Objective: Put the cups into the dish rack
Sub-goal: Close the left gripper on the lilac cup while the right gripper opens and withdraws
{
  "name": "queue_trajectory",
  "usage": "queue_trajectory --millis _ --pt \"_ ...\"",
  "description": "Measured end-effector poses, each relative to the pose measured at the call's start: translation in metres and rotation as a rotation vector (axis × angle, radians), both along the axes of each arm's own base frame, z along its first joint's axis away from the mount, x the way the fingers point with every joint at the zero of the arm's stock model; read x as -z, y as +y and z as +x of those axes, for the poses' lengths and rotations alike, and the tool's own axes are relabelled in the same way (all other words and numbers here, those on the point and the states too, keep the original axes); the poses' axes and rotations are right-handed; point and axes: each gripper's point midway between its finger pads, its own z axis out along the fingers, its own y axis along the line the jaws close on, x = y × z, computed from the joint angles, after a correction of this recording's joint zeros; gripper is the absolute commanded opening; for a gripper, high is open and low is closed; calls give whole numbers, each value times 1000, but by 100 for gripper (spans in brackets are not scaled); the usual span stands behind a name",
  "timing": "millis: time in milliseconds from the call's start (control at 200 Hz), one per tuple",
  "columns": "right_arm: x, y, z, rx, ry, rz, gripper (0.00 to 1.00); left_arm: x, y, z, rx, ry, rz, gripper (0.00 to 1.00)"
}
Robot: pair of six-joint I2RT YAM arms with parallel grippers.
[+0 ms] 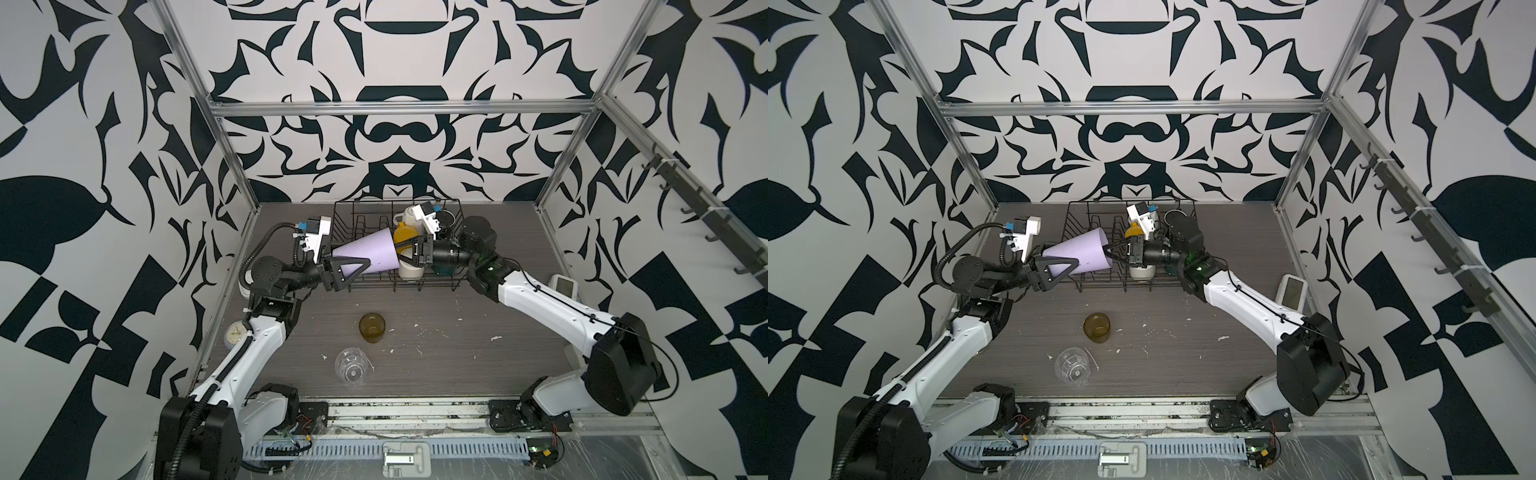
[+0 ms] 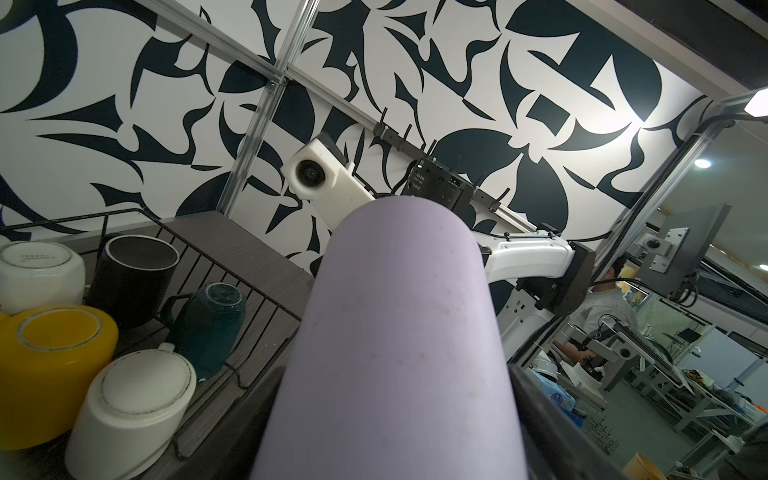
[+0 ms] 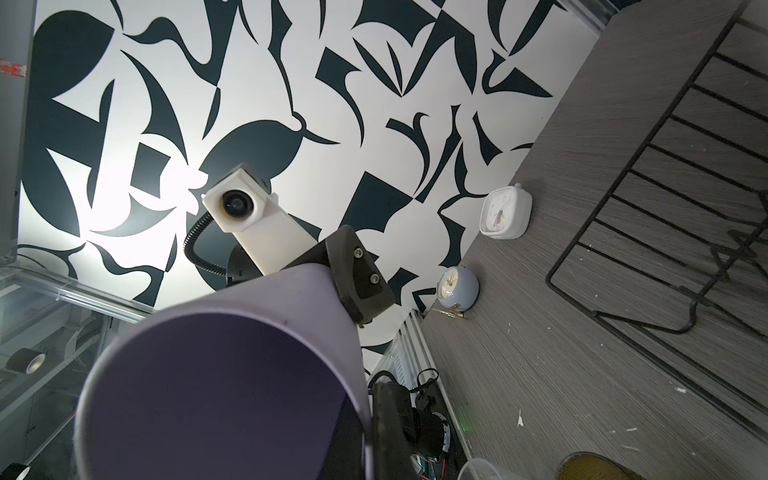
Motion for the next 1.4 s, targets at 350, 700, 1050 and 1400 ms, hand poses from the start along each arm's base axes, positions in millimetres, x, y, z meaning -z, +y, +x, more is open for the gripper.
queue_trajectory --millis 350,700,1050,1400 --pt "5 -1 4 21 14 -17 24 3 1 -2 -21 -1 27 0" --pt "4 -28 25 146 6 -42 61 -20 6 1 -141 -91 108 0" --pt "30 -86 27 397 -43 -256 72 -25 25 75 -441 38 318 0" --pt "39 -140 16 624 -142 -426 92 40 52 173 -698 341 611 0"
